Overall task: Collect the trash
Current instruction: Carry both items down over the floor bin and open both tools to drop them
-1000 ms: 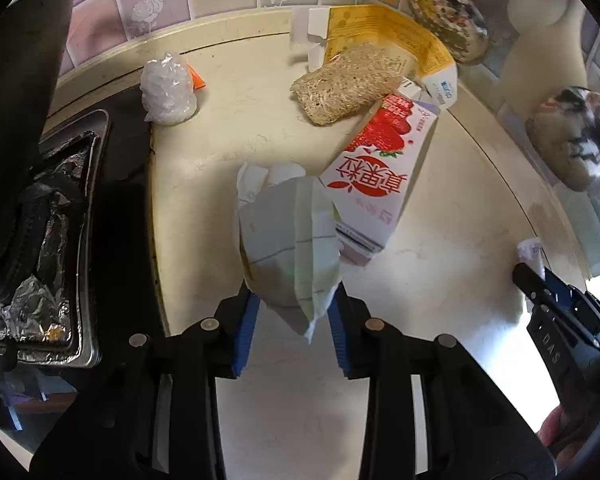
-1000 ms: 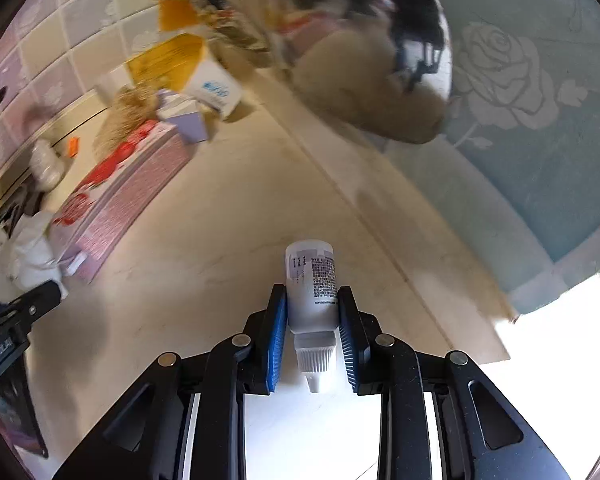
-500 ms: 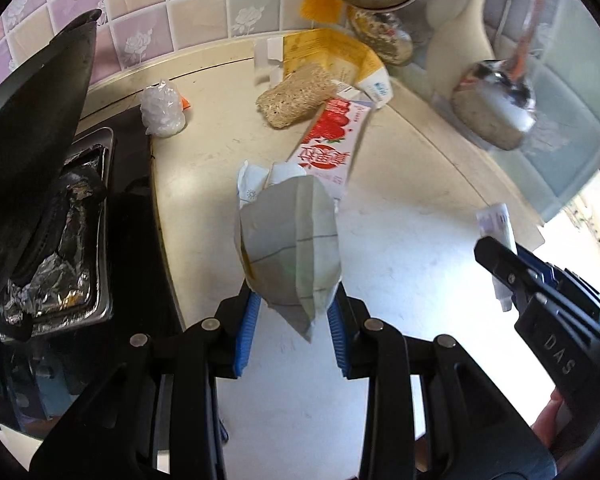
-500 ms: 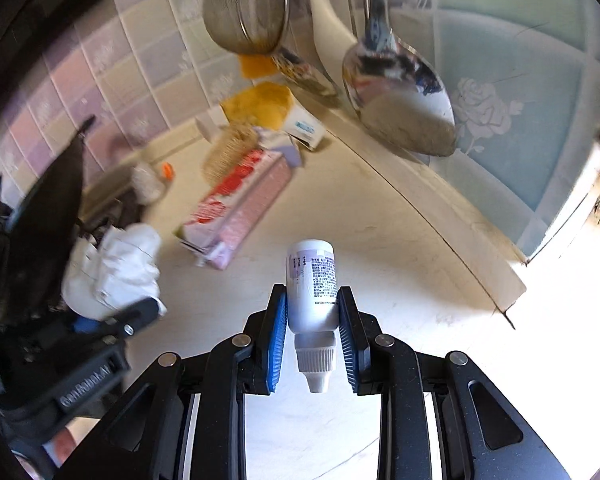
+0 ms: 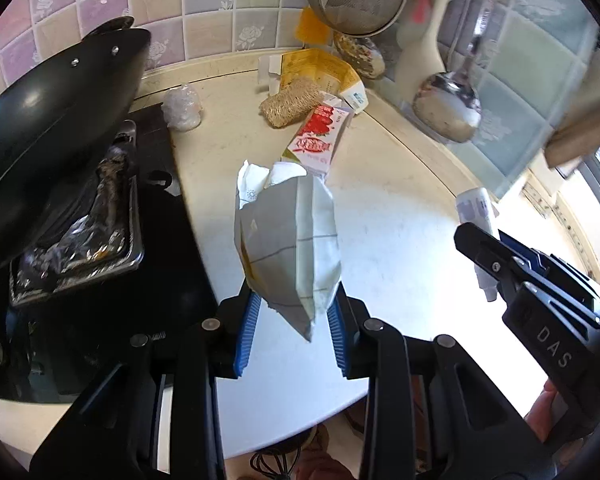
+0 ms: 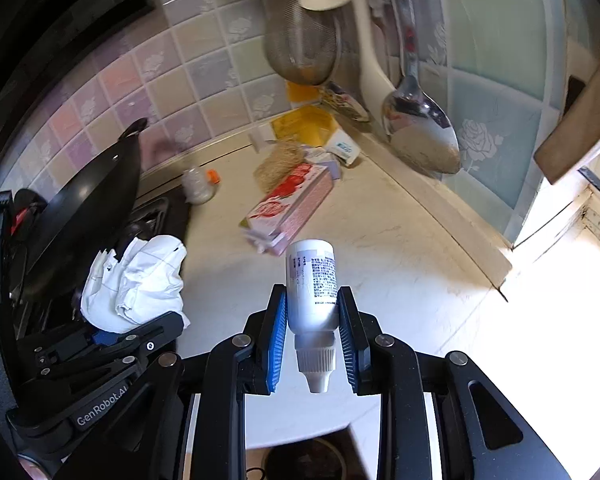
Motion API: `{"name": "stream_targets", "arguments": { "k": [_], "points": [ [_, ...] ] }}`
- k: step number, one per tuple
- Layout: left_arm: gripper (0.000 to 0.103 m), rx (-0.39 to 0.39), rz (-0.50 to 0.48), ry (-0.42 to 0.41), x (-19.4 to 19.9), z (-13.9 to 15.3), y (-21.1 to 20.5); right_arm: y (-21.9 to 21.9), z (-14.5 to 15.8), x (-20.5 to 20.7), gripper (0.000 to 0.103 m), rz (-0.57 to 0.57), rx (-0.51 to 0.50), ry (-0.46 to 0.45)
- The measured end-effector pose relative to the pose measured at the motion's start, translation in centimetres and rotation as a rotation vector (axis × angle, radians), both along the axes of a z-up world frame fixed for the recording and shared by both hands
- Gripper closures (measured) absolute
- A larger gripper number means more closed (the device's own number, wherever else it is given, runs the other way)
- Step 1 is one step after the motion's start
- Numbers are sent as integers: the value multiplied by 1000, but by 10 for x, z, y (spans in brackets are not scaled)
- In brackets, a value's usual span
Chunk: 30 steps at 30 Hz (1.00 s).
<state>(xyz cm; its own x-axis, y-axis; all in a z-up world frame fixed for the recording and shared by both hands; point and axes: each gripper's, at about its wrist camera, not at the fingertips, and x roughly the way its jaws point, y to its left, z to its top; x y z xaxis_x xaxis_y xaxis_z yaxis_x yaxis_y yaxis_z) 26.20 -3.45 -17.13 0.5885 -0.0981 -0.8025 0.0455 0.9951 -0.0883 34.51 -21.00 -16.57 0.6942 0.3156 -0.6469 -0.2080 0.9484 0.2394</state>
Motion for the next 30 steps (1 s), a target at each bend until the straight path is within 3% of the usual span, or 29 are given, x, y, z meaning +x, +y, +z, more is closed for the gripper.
{"name": "stream_targets", "arguments": {
  "k": [11, 16, 19, 25, 30],
  "points": [
    [74, -58, -104, -15, -106, 18, 17, 14, 8, -125, 79, 35, 3, 10],
    [74, -44, -156, -7, -154, 7, 16, 20, -6, -184, 79, 37, 6, 27],
    [74, -43, -182, 10, -180, -12, 15, 23, -28, -211, 79, 29, 17, 64],
    [74, -25, -216, 104, -220, -80, 13, 32, -103, -249, 79, 20, 20, 218],
    [74, -21, -223, 185, -239, -166, 17, 39, -186, -263, 79, 25, 5, 339]
  ]
}}
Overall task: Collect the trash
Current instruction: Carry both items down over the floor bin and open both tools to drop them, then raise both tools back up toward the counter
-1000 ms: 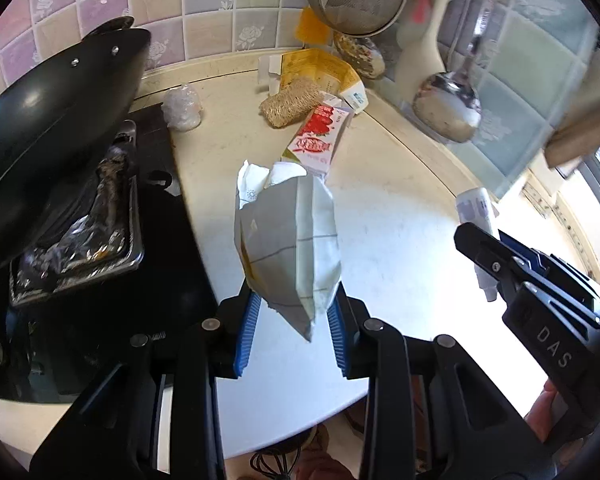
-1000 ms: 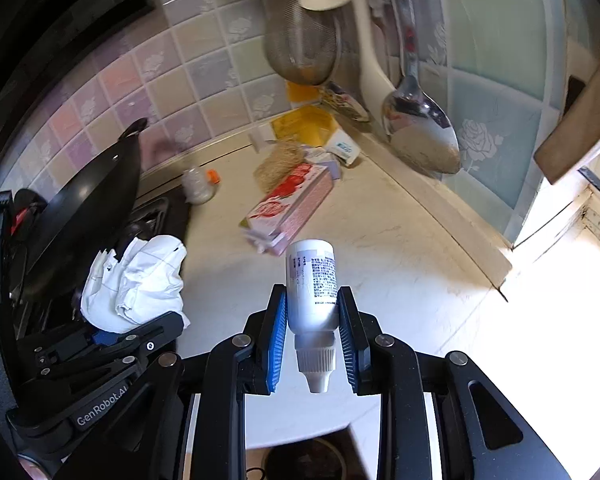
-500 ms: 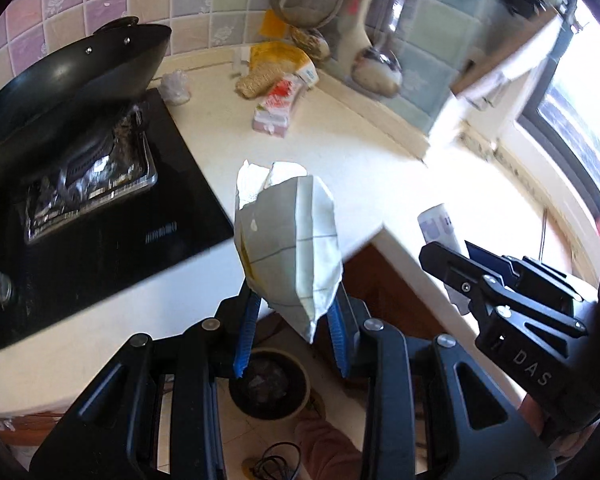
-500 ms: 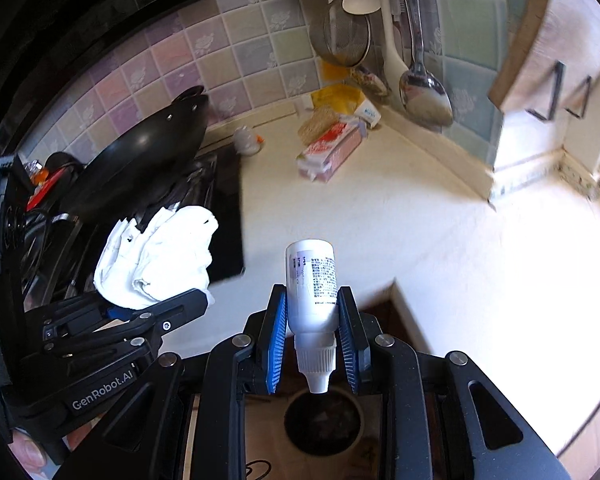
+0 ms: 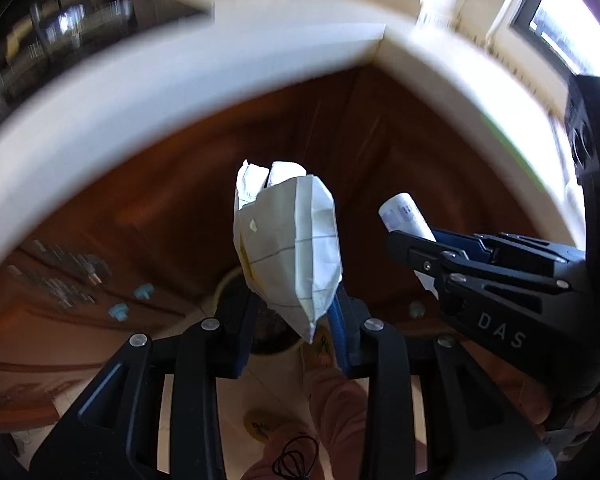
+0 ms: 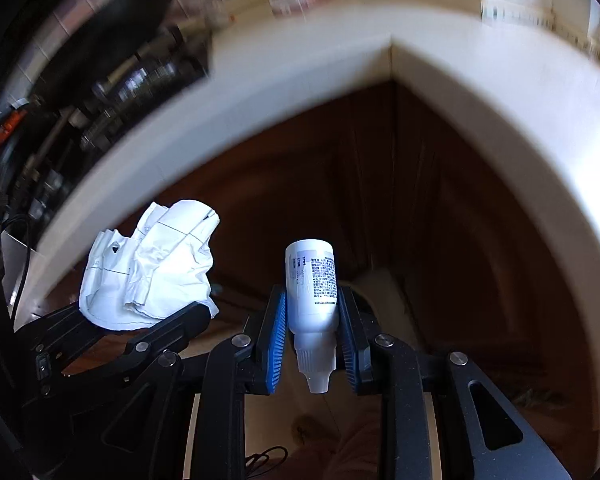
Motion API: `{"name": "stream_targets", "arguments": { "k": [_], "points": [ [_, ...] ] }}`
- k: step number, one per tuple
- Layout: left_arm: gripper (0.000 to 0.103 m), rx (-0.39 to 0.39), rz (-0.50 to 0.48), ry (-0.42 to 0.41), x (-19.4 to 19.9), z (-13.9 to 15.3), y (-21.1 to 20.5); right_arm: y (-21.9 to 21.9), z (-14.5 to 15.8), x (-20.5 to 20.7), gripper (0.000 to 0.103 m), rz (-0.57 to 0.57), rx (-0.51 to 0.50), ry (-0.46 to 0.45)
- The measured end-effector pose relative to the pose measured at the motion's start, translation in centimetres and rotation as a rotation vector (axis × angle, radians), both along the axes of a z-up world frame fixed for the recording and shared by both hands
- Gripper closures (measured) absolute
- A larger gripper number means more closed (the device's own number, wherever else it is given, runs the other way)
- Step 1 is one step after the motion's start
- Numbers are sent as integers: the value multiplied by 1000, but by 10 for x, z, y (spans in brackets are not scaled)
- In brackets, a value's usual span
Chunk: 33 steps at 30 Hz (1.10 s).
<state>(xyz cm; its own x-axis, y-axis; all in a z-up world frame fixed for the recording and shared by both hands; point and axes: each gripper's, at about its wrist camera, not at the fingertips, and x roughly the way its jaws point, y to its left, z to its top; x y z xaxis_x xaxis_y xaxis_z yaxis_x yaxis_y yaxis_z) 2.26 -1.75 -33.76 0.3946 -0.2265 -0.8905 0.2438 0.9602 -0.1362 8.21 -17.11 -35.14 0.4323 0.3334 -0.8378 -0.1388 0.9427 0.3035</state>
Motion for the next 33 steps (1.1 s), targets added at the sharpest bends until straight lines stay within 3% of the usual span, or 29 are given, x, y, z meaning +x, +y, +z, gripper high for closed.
{"name": "stream_targets", "arguments": {
  "k": [2, 8, 12, 14, 16, 17, 19, 23, 29, 33],
  "points": [
    [74, -6, -4, 29, -3, -33, 2, 2, -36, -1, 79, 0, -1, 50],
    [74, 27, 58, 151, 2, -167, 17, 17, -162, -9, 79, 34, -17, 151],
    [72, -48, 86, 204, 8, -244, 30, 28, -249, -9, 78, 73, -30, 205],
    [61, -45, 84, 213, 10, -269, 34, 32, -282, -6, 78, 88, -27, 233],
    [33, -23, 93, 223, 15, -289, 38, 33, -313, -1, 69, 84, -22, 283],
    [30, -16, 104, 230, 16, -299, 41, 32, -323, -1, 66, 75, -5, 297],
    [26, -6, 122, 248, 17, -309, 45, 30, -333, -1, 59, 68, 13, 298],
    [24, 5, 161, 264, 14, -309, 50, 31, -329, -3, 55, 76, -15, 282],
    [21, 12, 167, 233, 15, -263, 54, 29, -286, -1, 55, 85, -31, 276],
    [21, 10, 150, 214, 17, -208, 45, 22, -244, 4, 55, 85, -23, 266]
  ]
}}
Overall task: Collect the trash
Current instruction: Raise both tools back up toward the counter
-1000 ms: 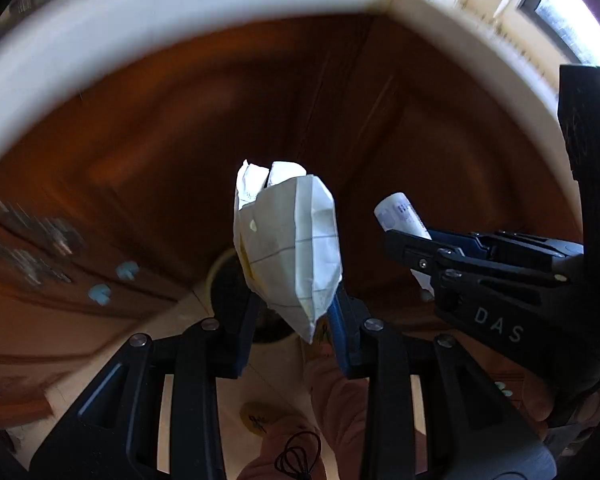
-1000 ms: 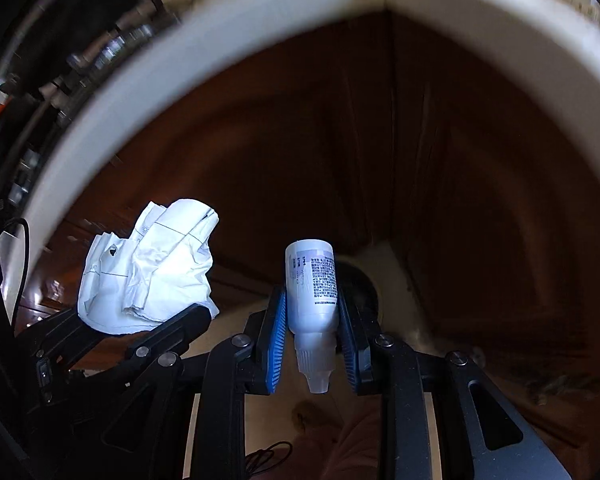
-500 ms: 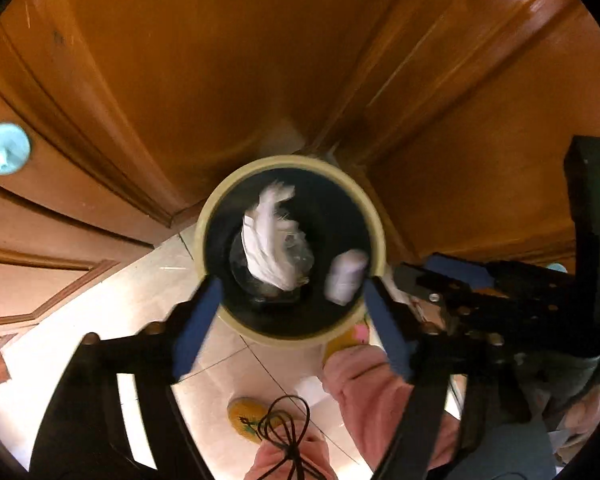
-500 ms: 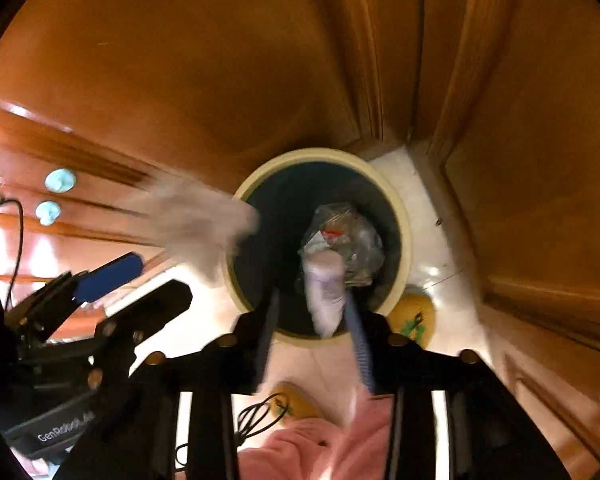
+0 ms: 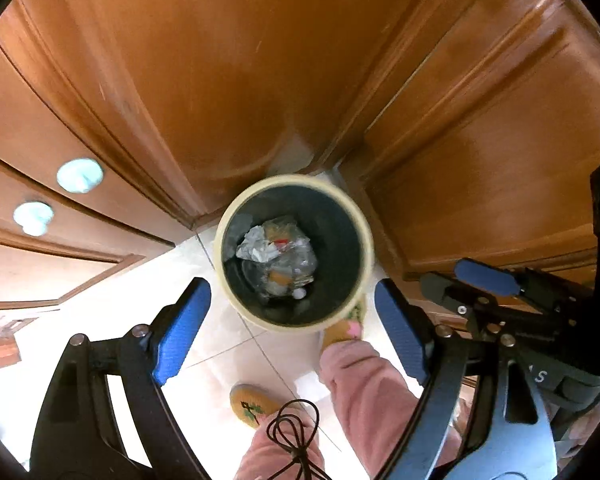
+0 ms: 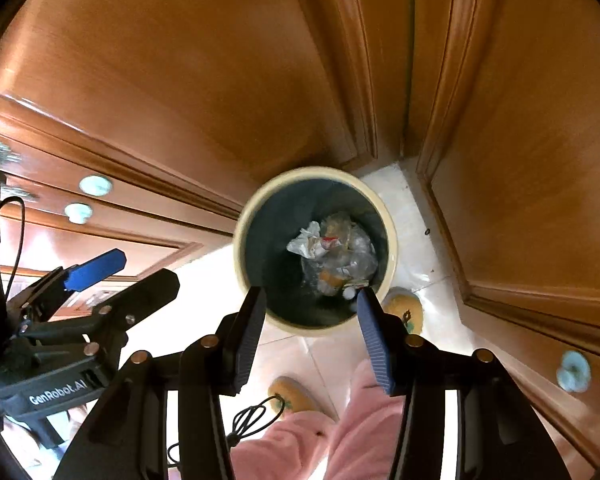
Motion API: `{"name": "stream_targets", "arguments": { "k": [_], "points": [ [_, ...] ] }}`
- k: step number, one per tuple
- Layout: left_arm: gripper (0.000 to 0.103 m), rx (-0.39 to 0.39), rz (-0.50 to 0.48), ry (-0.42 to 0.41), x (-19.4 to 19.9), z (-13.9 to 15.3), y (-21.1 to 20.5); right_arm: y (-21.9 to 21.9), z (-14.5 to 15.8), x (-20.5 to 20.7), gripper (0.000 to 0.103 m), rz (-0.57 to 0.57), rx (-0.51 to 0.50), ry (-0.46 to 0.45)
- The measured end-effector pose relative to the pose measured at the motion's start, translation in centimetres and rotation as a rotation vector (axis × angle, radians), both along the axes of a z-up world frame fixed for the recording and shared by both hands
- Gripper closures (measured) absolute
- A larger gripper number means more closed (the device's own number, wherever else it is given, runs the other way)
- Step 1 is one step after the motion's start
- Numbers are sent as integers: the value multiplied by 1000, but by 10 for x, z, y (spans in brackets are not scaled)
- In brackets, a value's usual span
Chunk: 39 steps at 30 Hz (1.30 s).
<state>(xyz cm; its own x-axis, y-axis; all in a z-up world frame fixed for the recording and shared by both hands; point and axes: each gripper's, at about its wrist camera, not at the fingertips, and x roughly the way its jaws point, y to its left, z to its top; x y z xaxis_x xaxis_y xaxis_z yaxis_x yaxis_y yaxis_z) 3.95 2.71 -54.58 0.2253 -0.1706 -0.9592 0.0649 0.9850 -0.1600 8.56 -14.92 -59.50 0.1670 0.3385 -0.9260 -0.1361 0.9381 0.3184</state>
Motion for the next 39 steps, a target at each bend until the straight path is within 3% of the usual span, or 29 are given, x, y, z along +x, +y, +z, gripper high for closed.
{"name": "stream_targets", "arguments": {
  "k": [6, 10, 16, 22, 31, 39],
  "points": [
    [21, 7, -29, -42, -5, 95, -3, -9, 98, -8, 55, -11, 3, -22],
    [21, 0, -25, -76, -11, 163, -1, -12, 179, -17, 54, -5, -2, -59],
    [21, 2, -64, -175, -22, 267, -3, -18, 305, -34, 48, 0, -23, -167],
    [21, 33, -104, -269, -22, 347, -11, -23, 404, -42, 46, -7, -53, -294],
    [21, 69, -121, -402, 5, 430, -24, -46, 511, -26, 34, -21, -85, -481],
    [21, 112, -126, -548, 69, 491, -62, -67, 582, 45, 34, -40, -137, -616]
  ]
}}
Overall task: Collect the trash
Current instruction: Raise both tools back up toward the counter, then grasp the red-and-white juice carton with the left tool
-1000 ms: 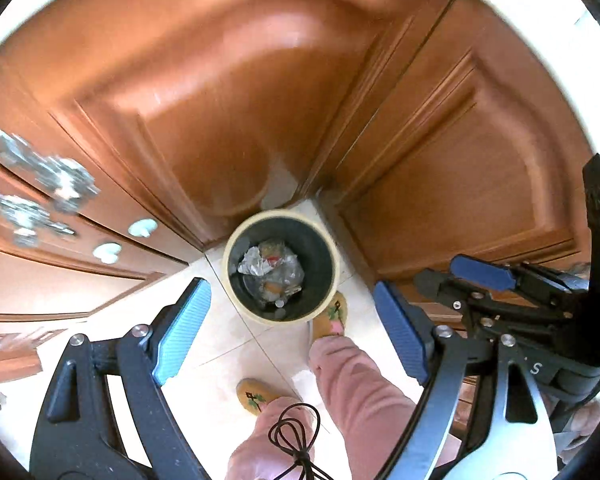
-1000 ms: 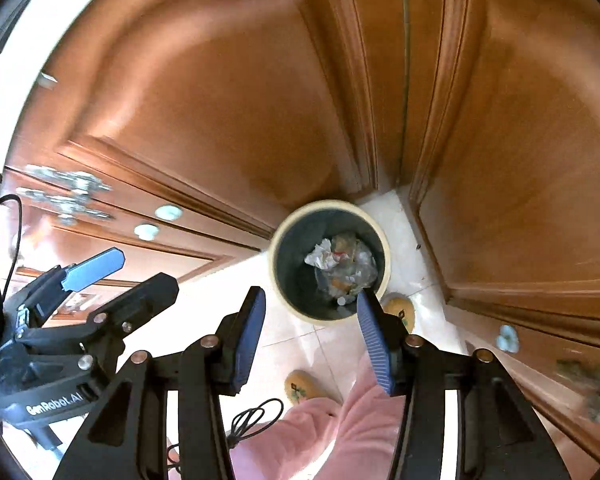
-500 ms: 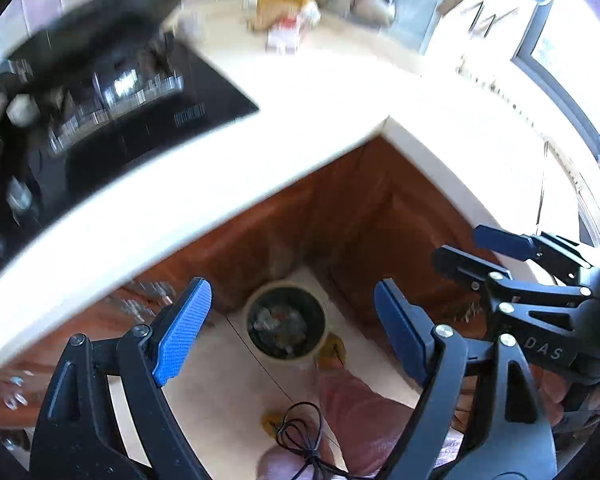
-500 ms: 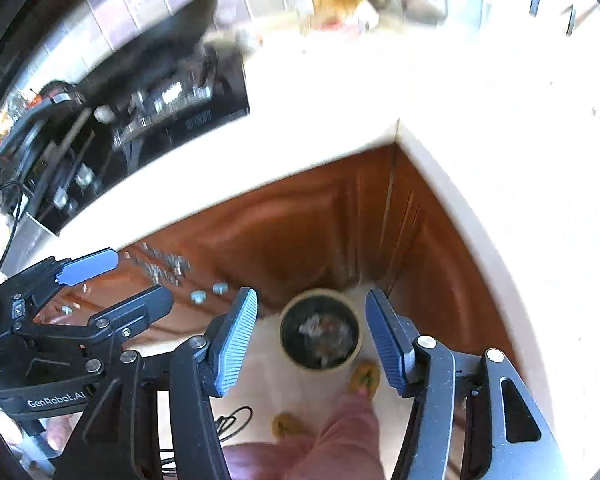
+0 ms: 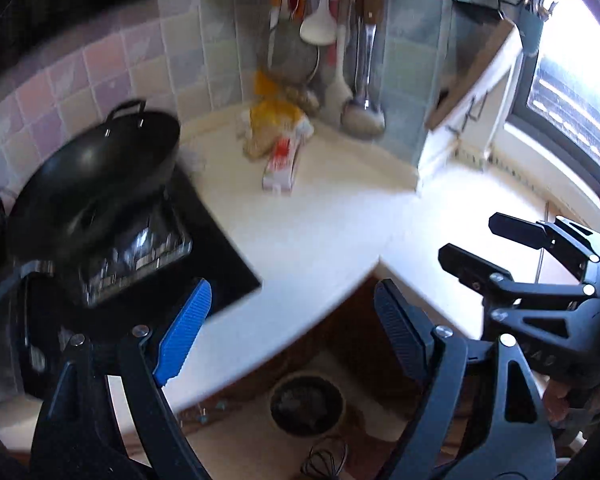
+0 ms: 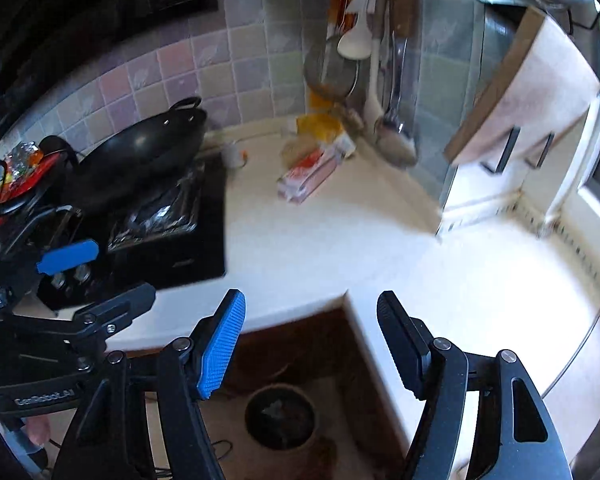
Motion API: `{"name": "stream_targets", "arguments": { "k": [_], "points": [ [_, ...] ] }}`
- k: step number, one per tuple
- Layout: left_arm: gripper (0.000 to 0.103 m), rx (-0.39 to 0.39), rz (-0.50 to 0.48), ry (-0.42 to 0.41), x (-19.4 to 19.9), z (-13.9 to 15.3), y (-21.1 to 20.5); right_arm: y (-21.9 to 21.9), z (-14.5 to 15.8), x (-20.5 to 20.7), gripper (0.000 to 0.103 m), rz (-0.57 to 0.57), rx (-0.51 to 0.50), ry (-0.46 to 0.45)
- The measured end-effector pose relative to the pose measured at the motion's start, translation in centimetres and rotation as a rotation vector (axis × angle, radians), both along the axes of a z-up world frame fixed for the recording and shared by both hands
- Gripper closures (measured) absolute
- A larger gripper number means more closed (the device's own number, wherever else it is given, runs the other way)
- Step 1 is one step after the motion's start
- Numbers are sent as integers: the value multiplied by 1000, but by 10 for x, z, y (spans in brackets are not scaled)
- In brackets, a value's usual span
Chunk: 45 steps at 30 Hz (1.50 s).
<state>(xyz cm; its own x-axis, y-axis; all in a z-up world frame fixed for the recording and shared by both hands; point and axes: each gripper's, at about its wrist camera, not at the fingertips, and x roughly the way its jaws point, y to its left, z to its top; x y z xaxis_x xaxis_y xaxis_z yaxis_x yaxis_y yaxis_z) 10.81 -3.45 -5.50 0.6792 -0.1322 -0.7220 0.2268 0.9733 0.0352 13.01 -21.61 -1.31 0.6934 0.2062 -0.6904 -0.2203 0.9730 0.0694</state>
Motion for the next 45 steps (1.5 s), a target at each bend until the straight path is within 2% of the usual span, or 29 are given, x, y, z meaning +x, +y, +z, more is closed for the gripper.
{"name": "stream_targets", "arguments": {
  "k": [3, 6, 9, 14, 19, 24, 27, 30, 32, 34, 37, 45],
  "points": [
    [21, -6, 13, -9, 41, 14, -11, 1, 6, 35, 34, 7, -31, -48],
    [21, -15, 29, -6, 86, 17, -17, -3, 9, 81, 34, 2, -42, -59],
    [21, -2, 46, 7, 135, 11, -26, -6, -6, 127, 34, 8, -20, -51],
    [21, 36, 63, 46, 200, -24, -34, 0, -50, 202, 41, 8, -45, -18],
    [21, 55, 70, 127, 263, -71, -40, 1, -92, 271, 55, -17, -25, 35],
    [21, -13, 35, 238, 313, -114, -39, 0, -131, 333, 57, -66, -12, 84],
    [21, -34, 53, 268, 340, -137, -37, 0, -154, 361, 58, -81, -12, 114],
    [21, -15, 55, 272, 357, -153, -40, 2, -172, 380, 58, -89, -17, 129],
    [25, 4, 46, 269, 366, -163, -44, 3, -180, 387, 58, -95, -13, 140],
    [38, 8, 43, 286, 372, -169, -44, 3, -185, 391, 58, -99, -9, 145],
    [49, -12, 44, 319, 383, -180, -44, 5, -193, 396, 58, -94, -8, 154],
    [51, -18, 37, 303, 390, -181, -43, 7, -198, 392, 58, -88, -12, 155]
  ]
}}
